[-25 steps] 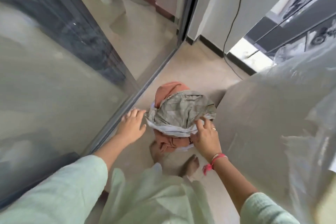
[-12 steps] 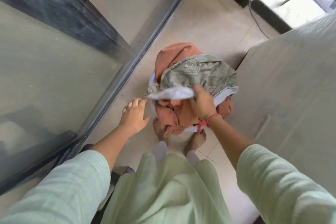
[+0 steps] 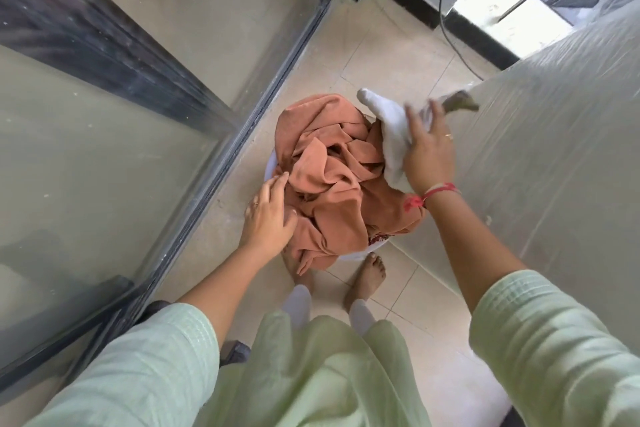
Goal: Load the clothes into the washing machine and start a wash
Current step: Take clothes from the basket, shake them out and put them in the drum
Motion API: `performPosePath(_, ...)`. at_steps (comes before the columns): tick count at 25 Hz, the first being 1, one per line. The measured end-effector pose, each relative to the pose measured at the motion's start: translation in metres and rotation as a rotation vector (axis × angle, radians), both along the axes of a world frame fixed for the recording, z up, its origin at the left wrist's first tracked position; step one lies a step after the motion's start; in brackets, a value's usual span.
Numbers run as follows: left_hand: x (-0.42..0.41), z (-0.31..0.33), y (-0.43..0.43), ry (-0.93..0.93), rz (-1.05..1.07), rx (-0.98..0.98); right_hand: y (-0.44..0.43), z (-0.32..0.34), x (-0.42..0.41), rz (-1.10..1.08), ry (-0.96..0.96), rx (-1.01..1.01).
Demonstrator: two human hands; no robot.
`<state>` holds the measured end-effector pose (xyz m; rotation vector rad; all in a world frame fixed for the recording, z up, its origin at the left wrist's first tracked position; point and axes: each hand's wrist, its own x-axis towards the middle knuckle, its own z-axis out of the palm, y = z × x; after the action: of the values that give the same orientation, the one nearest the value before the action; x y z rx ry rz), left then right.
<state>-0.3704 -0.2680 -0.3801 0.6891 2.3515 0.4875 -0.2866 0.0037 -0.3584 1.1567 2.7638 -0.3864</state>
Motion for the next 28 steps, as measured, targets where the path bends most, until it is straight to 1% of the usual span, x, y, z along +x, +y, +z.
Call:
performPosePath(2,0.003,0.006,0.012,-0.17,0.177,0.172,-0.01,-0.019,0.006,0.177,-0.291,-0.133)
performPosePath(3,0.003,0.008,0.019,-0.236,0.247,0.231,-0.017,-0.029,0.013,0.211,-0.382,-0.213)
performPosePath(4,0.003,0.009,0.028,-0.265,0.275,0.253,-0.025,-0.036,0.02,0.209,-0.422,-0.272)
performPosePath(5,0.002,0.007,0.037,-0.255,0.26,0.22,-0.033,-0.04,0.027,0.176,-0.423,-0.283)
performPosePath(6,0.001,0.004,0.046,-0.226,0.233,0.169,-0.039,-0.04,0.031,0.147,-0.395,-0.226)
performPosePath(8,-0.005,-0.003,0.064,-0.181,0.196,0.094,-0.047,-0.037,0.03,0.195,-0.282,-0.033)
performPosePath(9,-0.007,-0.006,0.069,-0.171,0.193,0.124,-0.051,-0.035,0.026,0.267,-0.183,-0.02)
performPosePath(10,-0.007,-0.005,0.07,-0.157,0.2,0.18,-0.053,-0.034,0.021,0.361,-0.124,-0.088)
performPosePath(11,-0.006,0.0,0.067,-0.148,0.218,0.233,-0.056,-0.035,0.015,0.427,-0.149,-0.192)
performPosePath(12,-0.005,0.008,0.06,-0.139,0.238,0.272,-0.057,-0.038,0.007,0.459,-0.241,-0.252)
performPosePath(13,-0.005,0.016,0.047,-0.11,0.248,0.306,-0.058,-0.041,0.0,0.465,-0.35,-0.232)
performPosePath(14,-0.006,0.024,0.032,-0.069,0.243,0.336,-0.057,-0.044,-0.006,0.452,-0.404,-0.157)
performPosePath(15,-0.007,0.03,0.014,-0.04,0.224,0.351,-0.056,-0.043,-0.012,0.437,-0.393,-0.088)
performPosePath(16,-0.008,0.035,-0.006,-0.021,0.198,0.348,-0.058,-0.038,-0.016,0.412,-0.314,-0.063)
performPosePath(17,-0.008,0.039,-0.024,-0.007,0.185,0.327,-0.06,-0.03,-0.017,0.375,-0.176,-0.093)
performPosePath(19,-0.009,0.049,-0.052,0.008,0.176,0.262,-0.068,-0.002,-0.004,0.243,0.12,-0.27)
performPosePath(20,-0.01,0.055,-0.061,0.006,0.168,0.233,-0.072,0.02,0.007,0.161,0.203,-0.383)
performPosePath(21,-0.01,0.06,-0.067,-0.012,0.155,0.208,-0.077,0.043,0.019,0.103,0.245,-0.465)
performPosePath(22,-0.012,0.064,-0.069,-0.043,0.145,0.183,-0.083,0.066,0.031,0.069,0.267,-0.491)
performPosePath(24,-0.015,0.073,-0.068,-0.093,0.138,0.124,-0.098,0.111,0.049,0.077,0.323,-0.436)
performPosePath(26,-0.017,0.086,-0.061,-0.087,0.151,0.076,-0.118,0.155,0.055,0.113,0.402,-0.385)
performPosePath(28,-0.021,0.1,-0.052,-0.075,0.227,0.079,-0.135,0.19,0.056,0.106,0.487,-0.409)
